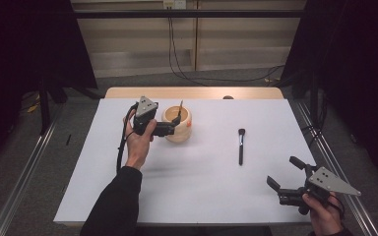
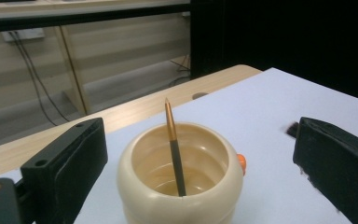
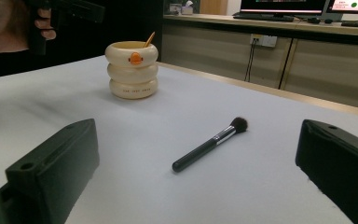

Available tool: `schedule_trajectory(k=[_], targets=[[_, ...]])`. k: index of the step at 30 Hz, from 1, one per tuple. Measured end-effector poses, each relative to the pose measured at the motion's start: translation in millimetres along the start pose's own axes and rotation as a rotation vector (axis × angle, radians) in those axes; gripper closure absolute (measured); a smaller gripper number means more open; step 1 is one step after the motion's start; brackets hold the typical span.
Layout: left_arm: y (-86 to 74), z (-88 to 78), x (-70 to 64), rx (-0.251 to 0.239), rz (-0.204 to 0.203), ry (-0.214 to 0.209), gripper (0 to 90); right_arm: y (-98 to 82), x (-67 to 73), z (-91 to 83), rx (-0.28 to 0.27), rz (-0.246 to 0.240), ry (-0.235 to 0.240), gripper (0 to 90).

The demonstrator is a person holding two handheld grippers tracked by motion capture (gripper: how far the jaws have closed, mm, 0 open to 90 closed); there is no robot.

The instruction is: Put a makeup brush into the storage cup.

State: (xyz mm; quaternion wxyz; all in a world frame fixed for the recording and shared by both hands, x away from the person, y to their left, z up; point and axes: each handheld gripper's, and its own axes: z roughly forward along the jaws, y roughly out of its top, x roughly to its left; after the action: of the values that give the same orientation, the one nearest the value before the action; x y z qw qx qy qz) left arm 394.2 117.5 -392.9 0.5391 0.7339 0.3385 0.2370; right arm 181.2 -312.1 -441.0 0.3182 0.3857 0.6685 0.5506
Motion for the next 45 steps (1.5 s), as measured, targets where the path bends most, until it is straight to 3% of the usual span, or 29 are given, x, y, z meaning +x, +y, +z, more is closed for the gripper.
schedule_trajectory(k=[3, 6, 17, 19, 20, 22, 26, 30, 33, 34, 38, 39, 41, 43, 45], targets=[[-2.9, -3.1, 0.2, -0.015, -0.016, 0.006, 2.6, 0.0, -0.1, 0.1, -0.002, -0.003, -0.001, 0.0], [-5.7, -7.9, 0.8, -0.006, 0.002, 0.003, 2.6, 0.0, 0.0, -0.5, 0.003, 0.004, -0.007, 0.0], [-11.9, -26.8, -2.3, -0.039, -0.047, 0.006, 2.6, -0.4, -0.3, 0.9, 0.003, 0.000, 0.000, 0.0], [-11.5, -31.5, -3.3, -0.045, -0.020, 0.025, 2.8, -0.3, -0.4, 0.9, 0.002, 0.001, -0.003, 0.0], [-11.9, -32.7, -4.2, -0.054, -0.025, 0.027, 2.7, -0.3, -0.4, 0.9, 0.001, 0.003, -0.006, 0.0], [-13.1, -37.9, -5.4, -0.058, 0.021, 0.013, 3.6, -0.2, -0.5, 0.7, 0.002, 0.002, -0.012, 0.0], [-18.6, -44.2, -9.1, -0.059, 0.023, 0.012, 3.1, -0.2, -0.5, 0.9, 0.002, 0.003, -0.012, 0.0], [-24.3, -50.0, -10.3, -0.051, 0.000, 0.018, 2.8, -0.2, -0.3, 1.1, 0.003, 0.005, -0.007, 0.0], [-26.9, -54.8, -10.6, -0.044, -0.042, 0.008, 1.5, -0.3, -0.5, 1.3, 0.002, 0.005, -0.008, 0.0], [-27.4, -56.6, -11.1, -0.061, -0.073, 0.007, 0.9, -0.4, -0.7, 1.4, 0.005, 0.003, -0.001, 0.0], [-27.4, -62.7, -11.2, -0.052, -0.057, 0.013, 1.4, -0.2, -0.4, 1.5, 0.003, 0.008, -0.006, 0.0], [-27.7, -63.8, -13.0, -0.066, -0.076, 0.011, 1.3, -0.2, -0.6, 1.5, 0.005, 0.006, -0.003, 0.0], [-27.9, -68.3, -13.3, -0.071, -0.085, -0.013, 1.2, -0.2, -0.6, 1.3, 0.003, 0.011, -0.009, 0.0], [-27.9, -72.4, -11.8, -0.068, -0.132, -0.053, 1.2, -0.3, -0.9, 1.1, 0.005, 0.010, -0.004, 0.0], [-28.7, -77.2, -13.1, -0.069, -0.099, -0.049, 1.3, -0.3, -0.7, 1.3, 0.004, 0.007, -0.002, 0.0]])
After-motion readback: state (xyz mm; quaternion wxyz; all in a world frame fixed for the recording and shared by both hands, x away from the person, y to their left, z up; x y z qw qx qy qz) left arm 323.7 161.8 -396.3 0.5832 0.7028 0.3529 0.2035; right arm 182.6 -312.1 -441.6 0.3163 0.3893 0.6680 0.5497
